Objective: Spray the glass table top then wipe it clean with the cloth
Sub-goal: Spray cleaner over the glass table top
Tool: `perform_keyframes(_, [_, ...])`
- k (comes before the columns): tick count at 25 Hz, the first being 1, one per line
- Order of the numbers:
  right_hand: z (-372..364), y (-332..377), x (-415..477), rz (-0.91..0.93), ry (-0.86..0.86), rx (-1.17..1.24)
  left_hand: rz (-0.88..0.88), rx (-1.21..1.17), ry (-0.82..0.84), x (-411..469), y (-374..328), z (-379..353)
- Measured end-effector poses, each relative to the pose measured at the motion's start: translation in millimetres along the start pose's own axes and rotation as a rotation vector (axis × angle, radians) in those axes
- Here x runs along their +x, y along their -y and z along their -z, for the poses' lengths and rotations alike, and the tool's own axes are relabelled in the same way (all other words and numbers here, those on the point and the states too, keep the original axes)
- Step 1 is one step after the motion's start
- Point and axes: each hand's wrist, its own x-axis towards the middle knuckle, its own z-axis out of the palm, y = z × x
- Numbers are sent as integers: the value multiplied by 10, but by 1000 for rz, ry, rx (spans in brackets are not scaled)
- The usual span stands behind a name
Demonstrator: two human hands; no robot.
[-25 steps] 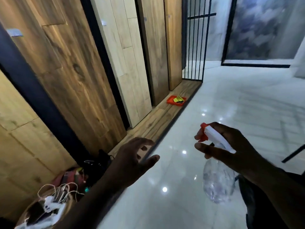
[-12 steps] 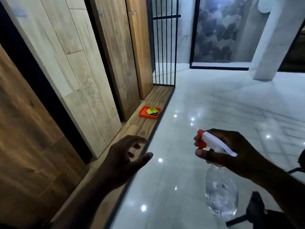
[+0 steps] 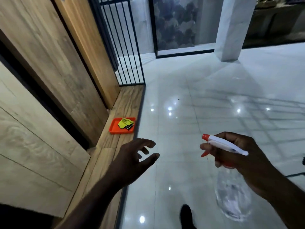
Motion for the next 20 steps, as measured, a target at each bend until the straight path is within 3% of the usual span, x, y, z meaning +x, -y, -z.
perform_keyframes(6, [-141, -671, 2245, -104, 54, -111, 233, -165, -89, 1701, 1002, 7])
perform_keyframes(12, [-999, -968, 4741, -115, 283, -256, 476, -220, -256, 2948, 2296, 449])
perform_keyframes(18, [-2208, -1665, 6783, -90, 130, -359, 693, -286, -390, 4373, 3829, 785])
perform_keyframes(20, [-2599, -1725, 7417, -60, 164, -412, 729, -307, -385, 4844, 4169, 973])
